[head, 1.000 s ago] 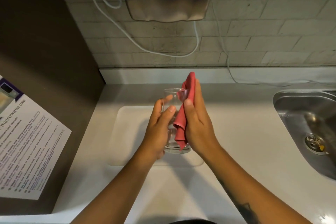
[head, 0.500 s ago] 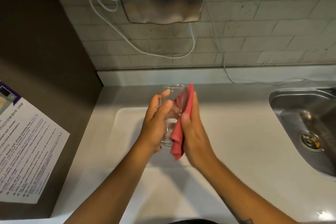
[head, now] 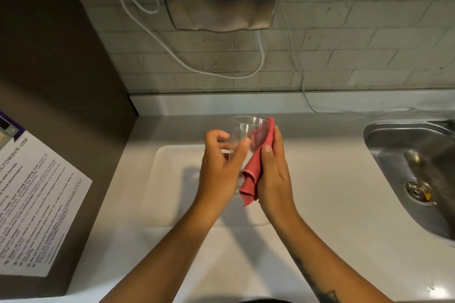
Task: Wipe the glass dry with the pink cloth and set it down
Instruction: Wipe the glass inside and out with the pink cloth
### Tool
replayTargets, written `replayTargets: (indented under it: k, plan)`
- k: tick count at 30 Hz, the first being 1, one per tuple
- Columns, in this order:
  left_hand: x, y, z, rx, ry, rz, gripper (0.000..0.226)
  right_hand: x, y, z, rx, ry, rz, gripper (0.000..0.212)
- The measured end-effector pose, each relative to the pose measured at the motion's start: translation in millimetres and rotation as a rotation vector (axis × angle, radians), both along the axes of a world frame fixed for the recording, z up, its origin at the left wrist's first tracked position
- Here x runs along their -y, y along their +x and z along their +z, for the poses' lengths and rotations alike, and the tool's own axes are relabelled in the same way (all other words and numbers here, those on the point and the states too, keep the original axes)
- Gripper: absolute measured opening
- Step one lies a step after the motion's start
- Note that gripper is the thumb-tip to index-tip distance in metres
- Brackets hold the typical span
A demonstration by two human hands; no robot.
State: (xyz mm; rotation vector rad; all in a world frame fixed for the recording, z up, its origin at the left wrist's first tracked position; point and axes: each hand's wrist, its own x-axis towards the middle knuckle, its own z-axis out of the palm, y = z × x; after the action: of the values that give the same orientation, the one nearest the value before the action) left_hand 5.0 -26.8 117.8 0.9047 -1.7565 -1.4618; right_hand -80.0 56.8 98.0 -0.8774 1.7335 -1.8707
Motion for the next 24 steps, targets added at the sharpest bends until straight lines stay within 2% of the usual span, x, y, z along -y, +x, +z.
replayTargets:
  k: [3,4,8,13,18,24]
  plan:
    - [-8.6,5.0,-3.0,0.069,-0.062,0.002,0.058,-1.5,2.4,1.8,-0.018,0.036,-0.004,0.055]
    - [-8.4,6.8,-3.4,0.062,-0.051,0.012,0.06,-1.2,4.2,2.6,-0.032,0.044,0.012,0.058]
    - [-1.8,8.3,-3.6,-0.044,0.045,0.043,0.048,-2.4,13.6,4.5,-0.115,0.06,0.05,0.063]
    - [7.2,11.1,0.0,-0.192,0.162,0.012,0.046,-17.9,39.3,-6.5,-0.281,0.112,0.141,0.068]
    - [1.6,14.6,-9.9,-0.179,0.178,-0.049,0.037,1.8,12.0,22.7,-0.386,0.198,0.128,0.069]
    - [14.6,16.0,-12.6,-0.214,0.252,0.013,0.034,-14.9,24.6,15.0,-0.558,0.276,0.314,0.068]
